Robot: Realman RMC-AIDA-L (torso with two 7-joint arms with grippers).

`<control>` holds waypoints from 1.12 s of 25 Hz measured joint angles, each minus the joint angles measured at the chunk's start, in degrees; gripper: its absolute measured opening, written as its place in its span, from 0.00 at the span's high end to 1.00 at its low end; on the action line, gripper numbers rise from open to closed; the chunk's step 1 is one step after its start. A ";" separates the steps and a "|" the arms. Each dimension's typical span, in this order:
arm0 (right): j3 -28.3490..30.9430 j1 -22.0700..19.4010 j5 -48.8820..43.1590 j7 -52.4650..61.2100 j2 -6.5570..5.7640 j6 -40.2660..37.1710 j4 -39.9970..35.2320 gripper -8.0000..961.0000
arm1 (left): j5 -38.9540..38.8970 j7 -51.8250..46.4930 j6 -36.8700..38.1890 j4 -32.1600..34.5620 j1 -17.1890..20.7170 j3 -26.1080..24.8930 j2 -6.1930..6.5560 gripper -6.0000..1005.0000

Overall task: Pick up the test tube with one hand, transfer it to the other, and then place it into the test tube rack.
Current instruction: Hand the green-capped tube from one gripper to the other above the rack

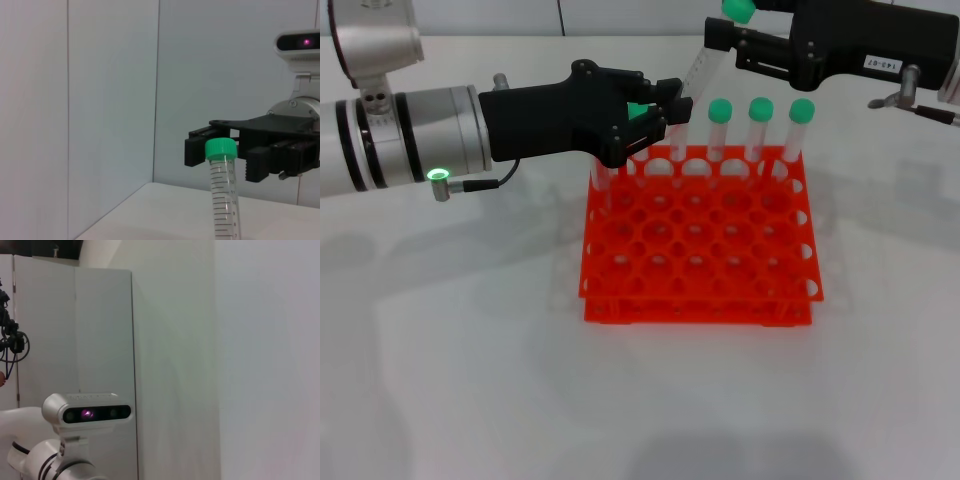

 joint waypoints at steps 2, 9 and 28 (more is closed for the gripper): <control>-0.01 0.03 0.00 0.16 0.00 0.36 0.00 0.41 | 0.02 0.00 -0.04 0.00 0.01 0.00 0.00 0.87; -0.15 0.05 0.00 0.59 0.00 1.26 0.00 0.51 | 0.06 0.00 -0.07 0.00 0.00 0.00 0.00 0.87; -0.24 0.39 -0.40 0.78 -0.24 1.58 -0.03 0.70 | 0.06 0.11 -0.17 0.00 -0.17 0.00 0.14 0.88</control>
